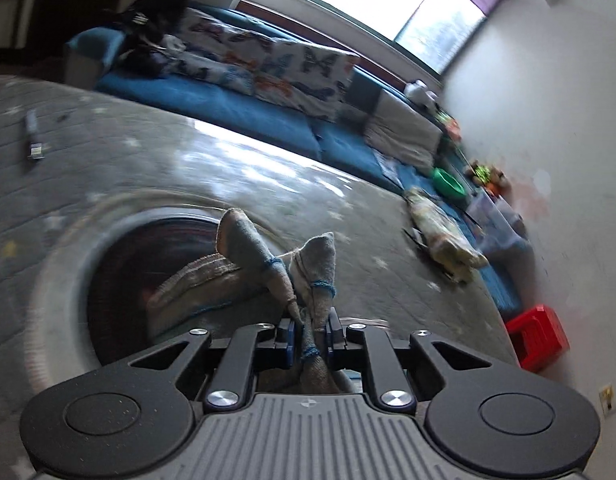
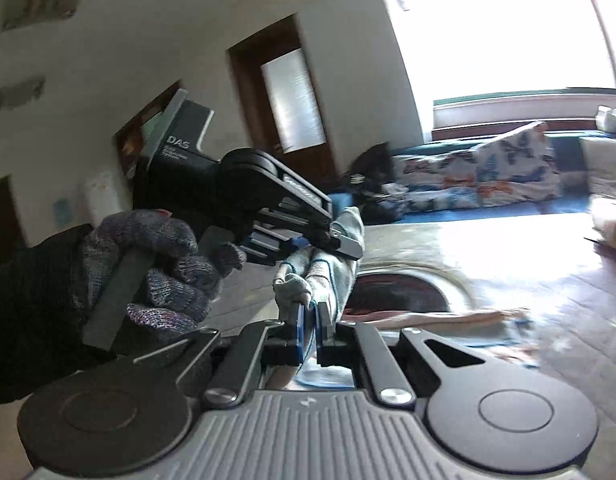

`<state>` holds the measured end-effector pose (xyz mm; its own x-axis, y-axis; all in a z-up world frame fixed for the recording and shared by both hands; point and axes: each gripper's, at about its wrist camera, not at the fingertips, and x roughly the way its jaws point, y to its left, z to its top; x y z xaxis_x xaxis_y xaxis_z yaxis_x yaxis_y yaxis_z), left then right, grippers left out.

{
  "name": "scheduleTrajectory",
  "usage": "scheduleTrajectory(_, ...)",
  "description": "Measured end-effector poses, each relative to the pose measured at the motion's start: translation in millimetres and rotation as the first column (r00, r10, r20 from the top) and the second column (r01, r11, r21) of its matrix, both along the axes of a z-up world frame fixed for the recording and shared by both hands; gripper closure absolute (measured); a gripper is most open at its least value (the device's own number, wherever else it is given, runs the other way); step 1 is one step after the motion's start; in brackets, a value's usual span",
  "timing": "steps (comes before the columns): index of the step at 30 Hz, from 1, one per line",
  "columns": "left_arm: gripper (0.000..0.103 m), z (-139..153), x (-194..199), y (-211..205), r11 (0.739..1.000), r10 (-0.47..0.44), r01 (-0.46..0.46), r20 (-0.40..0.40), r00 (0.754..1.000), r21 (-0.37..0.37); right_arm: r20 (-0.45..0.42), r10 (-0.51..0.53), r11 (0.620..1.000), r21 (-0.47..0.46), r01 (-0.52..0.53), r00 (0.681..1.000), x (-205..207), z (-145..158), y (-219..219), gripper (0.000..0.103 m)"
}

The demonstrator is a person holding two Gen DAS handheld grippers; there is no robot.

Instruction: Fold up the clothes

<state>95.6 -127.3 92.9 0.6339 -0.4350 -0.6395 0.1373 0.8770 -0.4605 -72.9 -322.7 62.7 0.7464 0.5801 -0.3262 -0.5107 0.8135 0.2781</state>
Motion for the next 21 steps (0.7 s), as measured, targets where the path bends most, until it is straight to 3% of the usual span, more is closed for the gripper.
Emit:
scheduleTrajectory(8, 0.087, -26.5, 9.3, -80.7, 0.989, -0.138, 0.139, -0.014, 0.990, 0.058, -0.065, -0.189, 0.982, -0.001, 0.189, 0.980, -3.5, -19.3, -61.0, 0.098)
scheduleTrajectory(11, 0.082, -42.1, 10.9, -95.1, 0.984, -0.169, 0.170, -0.025, 0.985, 0.049, -0.105, -0.240, 0.971, -0.020, 0.239, 0.965, -3.8, -30.4, -74.0, 0.098)
scheduleTrajectory(13, 0.075, -51.2, 11.3, -99.2, 0.982, -0.188, 0.188, -0.031, 0.982, 0.026, -0.135, -0.269, 0.963, -0.030, 0.267, 0.954, -2.9, -39.5, -77.4, 0.097)
scheduleTrajectory(17, 0.049, -57.0, 7.9, -91.7, 0.972, -0.235, 0.233, -0.035, 0.971, -0.038, -0.161, -0.322, 0.947, -0.069, 0.314, 0.933, -6.7, -50.6, -88.6, 0.090)
scheduleTrajectory(20, 0.043, -53.9, -0.5, -79.2, 0.974, -0.226, 0.226, -0.006, 0.974, -0.034, -0.152, -0.343, 0.939, -0.094, 0.332, 0.927, -6.1, -52.1, -93.8, 0.089)
scheduleTrajectory(21, 0.039, -52.8, -3.5, -73.7, 0.975, -0.218, 0.218, 0.000, 0.976, -0.029, -0.143, -0.351, 0.935, -0.103, 0.339, 0.925, -6.4, -51.3, -95.7, 0.084)
